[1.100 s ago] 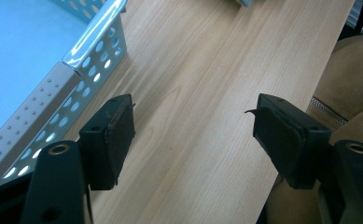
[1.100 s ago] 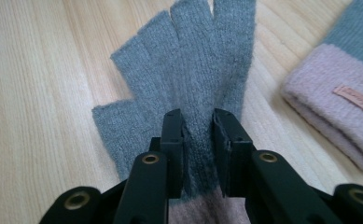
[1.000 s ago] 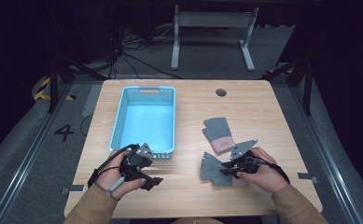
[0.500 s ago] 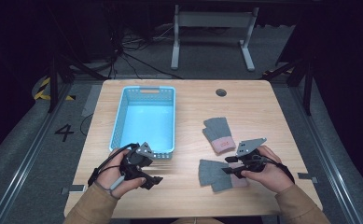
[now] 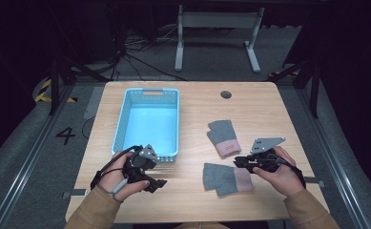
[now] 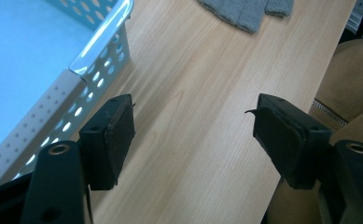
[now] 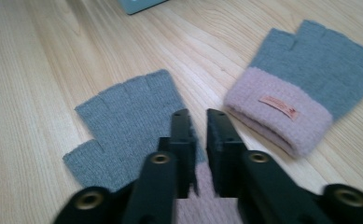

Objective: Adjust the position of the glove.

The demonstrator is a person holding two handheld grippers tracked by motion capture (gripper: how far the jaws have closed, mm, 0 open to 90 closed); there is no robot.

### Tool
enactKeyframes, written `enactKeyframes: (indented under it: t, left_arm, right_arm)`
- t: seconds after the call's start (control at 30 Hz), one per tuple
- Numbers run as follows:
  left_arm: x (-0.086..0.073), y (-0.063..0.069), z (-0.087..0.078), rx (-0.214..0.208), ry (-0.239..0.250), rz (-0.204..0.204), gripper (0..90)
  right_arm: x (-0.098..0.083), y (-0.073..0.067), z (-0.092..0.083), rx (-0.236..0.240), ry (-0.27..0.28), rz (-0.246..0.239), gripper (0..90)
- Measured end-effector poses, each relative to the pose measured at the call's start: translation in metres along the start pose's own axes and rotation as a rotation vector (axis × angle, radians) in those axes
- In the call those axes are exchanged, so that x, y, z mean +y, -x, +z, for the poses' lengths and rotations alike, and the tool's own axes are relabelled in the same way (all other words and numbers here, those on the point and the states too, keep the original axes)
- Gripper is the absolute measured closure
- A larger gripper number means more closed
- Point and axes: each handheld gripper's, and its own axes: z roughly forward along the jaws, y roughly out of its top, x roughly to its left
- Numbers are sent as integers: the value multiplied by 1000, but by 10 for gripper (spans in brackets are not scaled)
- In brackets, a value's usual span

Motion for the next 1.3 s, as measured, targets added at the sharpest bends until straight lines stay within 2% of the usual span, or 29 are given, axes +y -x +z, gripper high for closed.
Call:
enactKeyframes:
  t: [0.07, 0.23, 0.4, 0.5, 0.6, 0.9, 1.3]
  left_arm:
    - [2, 0, 2, -1, -7, 7, 302]
    - [3, 2, 2, -3, -2, 11, 302]
    - [4, 1, -1, -3, 4, 17, 302]
    - [3, 0, -2, 1, 9, 5, 302]
    - [2, -1, -2, 0, 13, 4, 303]
    - [2, 0, -3, 2, 14, 6, 303]
    - [3, -2, -3, -2, 17, 6, 302]
  right_arm:
    - [0, 1, -3, -16, -5, 16, 893]
    - [5, 4, -7, -42, 15, 54, 898]
    - [16, 10, -5, -60, 26, 85, 899]
    - [21, 14, -1, -74, 19, 105, 899]
    - [26, 18, 2, -71, 14, 114, 899]
    - [41, 26, 19, -72, -11, 133, 899]
    - [49, 32, 44, -75, -59, 146, 898]
